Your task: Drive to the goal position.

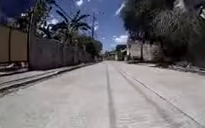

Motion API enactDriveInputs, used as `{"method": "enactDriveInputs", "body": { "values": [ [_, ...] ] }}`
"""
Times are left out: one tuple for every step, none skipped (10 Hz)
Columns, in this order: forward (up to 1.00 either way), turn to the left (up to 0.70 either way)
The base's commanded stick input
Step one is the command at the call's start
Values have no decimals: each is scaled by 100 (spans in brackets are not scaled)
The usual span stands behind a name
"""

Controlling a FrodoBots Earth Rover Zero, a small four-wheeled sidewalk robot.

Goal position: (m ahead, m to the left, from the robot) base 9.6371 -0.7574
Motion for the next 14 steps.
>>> {"method": "enactDriveInputs", "body": {
  "values": [
    [100, 0],
    [100, 0],
    [100, 0],
    [100, 1],
    [100, 1],
    [100, -12],
    [100, -40],
    [100, -40],
    [100, -40],
    [100, -40],
    [100, 1],
    [100, 1],
    [100, 0],
    [100, 0]
  ]
}}
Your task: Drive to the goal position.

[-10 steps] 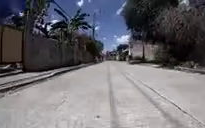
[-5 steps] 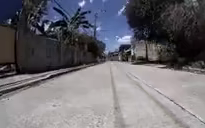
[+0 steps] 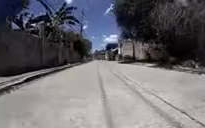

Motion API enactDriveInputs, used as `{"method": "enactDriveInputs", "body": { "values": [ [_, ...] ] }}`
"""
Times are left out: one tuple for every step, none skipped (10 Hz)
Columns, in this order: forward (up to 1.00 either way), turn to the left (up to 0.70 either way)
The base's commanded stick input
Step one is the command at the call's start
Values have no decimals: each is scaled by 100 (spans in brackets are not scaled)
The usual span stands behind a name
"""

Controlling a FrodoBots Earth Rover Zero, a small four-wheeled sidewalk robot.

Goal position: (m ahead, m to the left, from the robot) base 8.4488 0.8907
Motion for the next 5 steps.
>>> {"method": "enactDriveInputs", "body": {
  "values": [
    [100, 0],
    [100, 0],
    [100, 0],
    [100, 0],
    [100, 0]
  ]
}}
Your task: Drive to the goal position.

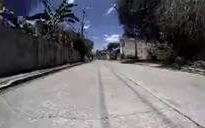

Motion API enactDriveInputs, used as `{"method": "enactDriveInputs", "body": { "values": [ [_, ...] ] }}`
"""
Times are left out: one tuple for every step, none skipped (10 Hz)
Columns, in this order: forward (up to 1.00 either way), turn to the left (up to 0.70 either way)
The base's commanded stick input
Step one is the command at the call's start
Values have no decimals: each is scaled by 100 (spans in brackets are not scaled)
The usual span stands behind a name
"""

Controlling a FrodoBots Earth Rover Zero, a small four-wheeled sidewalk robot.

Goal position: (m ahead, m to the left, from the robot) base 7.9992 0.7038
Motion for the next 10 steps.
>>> {"method": "enactDriveInputs", "body": {
  "values": [
    [100, 0],
    [100, 0],
    [100, 0],
    [100, 0],
    [100, 0],
    [100, 0],
    [100, 0],
    [100, 0],
    [100, 0],
    [100, 5]
  ]
}}
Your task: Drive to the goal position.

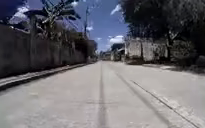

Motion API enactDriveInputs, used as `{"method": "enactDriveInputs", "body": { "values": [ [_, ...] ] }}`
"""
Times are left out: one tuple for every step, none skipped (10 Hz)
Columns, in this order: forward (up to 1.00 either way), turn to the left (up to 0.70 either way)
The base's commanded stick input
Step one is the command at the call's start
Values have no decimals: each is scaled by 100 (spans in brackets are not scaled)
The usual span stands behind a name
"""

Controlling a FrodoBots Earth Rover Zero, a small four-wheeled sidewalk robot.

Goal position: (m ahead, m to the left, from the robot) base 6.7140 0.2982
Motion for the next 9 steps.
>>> {"method": "enactDriveInputs", "body": {
  "values": [
    [100, 9],
    [100, 0],
    [100, 0],
    [100, 0],
    [100, 9],
    [100, 8],
    [100, -11],
    [100, -40],
    [100, -40]
  ]
}}
